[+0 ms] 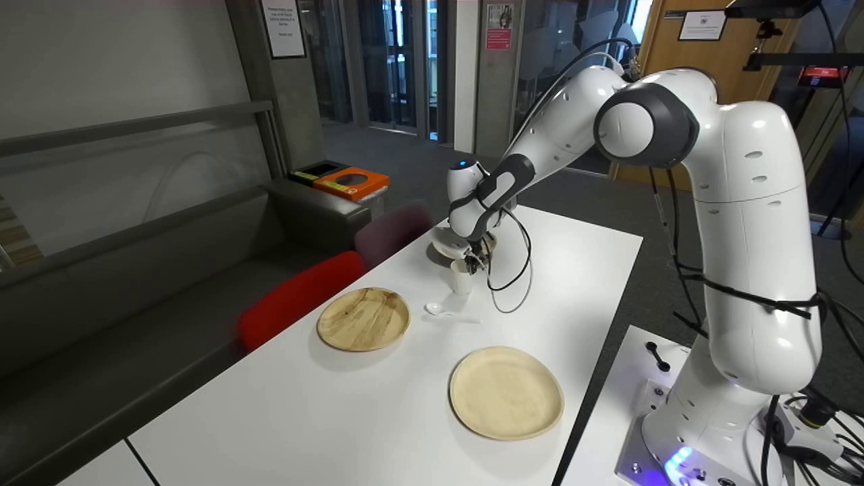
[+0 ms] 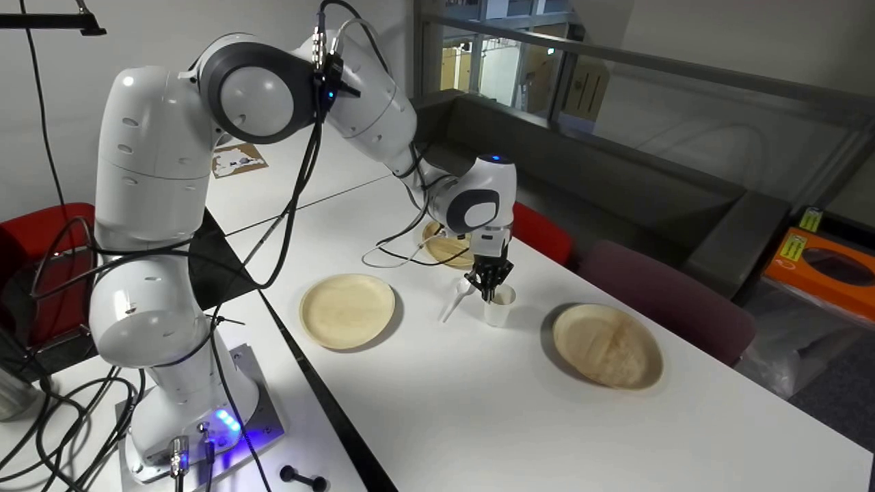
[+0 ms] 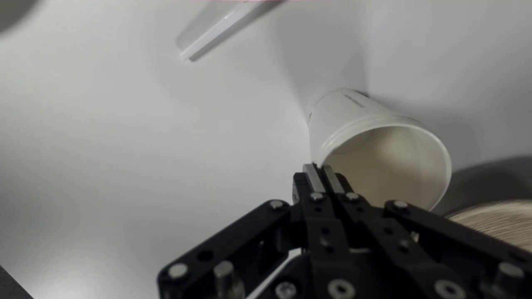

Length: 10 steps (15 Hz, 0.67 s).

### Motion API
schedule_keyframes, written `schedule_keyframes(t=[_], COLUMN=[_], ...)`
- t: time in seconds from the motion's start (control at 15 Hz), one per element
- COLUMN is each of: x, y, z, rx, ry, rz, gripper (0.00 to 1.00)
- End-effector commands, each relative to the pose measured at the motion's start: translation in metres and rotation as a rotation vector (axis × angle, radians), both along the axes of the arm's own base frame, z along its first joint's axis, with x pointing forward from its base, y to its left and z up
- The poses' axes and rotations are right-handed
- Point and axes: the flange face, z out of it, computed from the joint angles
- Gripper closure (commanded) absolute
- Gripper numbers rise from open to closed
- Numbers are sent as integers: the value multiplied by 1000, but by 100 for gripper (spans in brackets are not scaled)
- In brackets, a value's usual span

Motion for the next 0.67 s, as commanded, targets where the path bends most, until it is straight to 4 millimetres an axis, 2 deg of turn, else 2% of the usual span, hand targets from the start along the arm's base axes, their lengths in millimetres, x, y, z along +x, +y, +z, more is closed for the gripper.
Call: schedule_keyframes(t=[0.0, 0.13, 0.2, 0.33, 0.4, 0.6], x=[3, 2, 2, 2, 2, 2], y=[-2, -2, -2, -2, -2, -3], z=[12, 14, 14, 14, 13, 14], rx=[5, 2, 2, 2, 2, 2], ry=[20, 11, 12, 13, 14, 15], rz=[7, 10, 10, 9, 9, 9], gripper=[99, 99, 90, 87, 96, 99])
